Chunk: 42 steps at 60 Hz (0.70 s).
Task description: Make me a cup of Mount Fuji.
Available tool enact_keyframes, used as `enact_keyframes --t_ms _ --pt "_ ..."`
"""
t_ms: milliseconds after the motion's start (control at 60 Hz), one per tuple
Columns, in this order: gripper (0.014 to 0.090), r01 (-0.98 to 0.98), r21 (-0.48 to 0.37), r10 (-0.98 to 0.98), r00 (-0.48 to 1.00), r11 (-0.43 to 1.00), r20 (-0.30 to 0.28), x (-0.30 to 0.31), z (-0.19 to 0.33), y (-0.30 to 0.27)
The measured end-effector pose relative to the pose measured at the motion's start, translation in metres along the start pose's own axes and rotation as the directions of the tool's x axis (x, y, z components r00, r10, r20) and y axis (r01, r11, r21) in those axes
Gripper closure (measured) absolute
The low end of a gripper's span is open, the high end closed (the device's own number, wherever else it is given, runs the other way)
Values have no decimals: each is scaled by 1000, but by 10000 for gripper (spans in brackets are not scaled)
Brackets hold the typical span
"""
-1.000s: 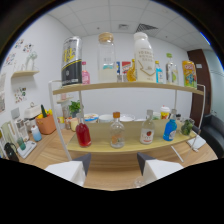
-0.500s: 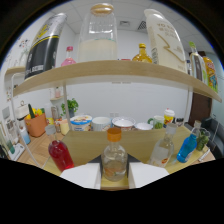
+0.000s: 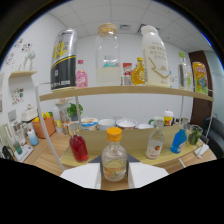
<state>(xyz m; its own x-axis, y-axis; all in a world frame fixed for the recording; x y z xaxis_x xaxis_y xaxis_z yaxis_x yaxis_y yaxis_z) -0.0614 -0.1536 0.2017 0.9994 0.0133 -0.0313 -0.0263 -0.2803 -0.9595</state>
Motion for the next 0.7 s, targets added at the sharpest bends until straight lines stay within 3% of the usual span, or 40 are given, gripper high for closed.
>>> enact_keyframes --t_ms 333,450,567,700 --pt "688 -160 -99 157 987 982 -30 5 -39 84" --pt "688 -283 -130 284 959 950 -14 1 -40 101" --pt "689 -504 -159 513 858 849 19 -8 -38 105" --pt "688 -752 -186 772 633 632 65 -16 -34 99"
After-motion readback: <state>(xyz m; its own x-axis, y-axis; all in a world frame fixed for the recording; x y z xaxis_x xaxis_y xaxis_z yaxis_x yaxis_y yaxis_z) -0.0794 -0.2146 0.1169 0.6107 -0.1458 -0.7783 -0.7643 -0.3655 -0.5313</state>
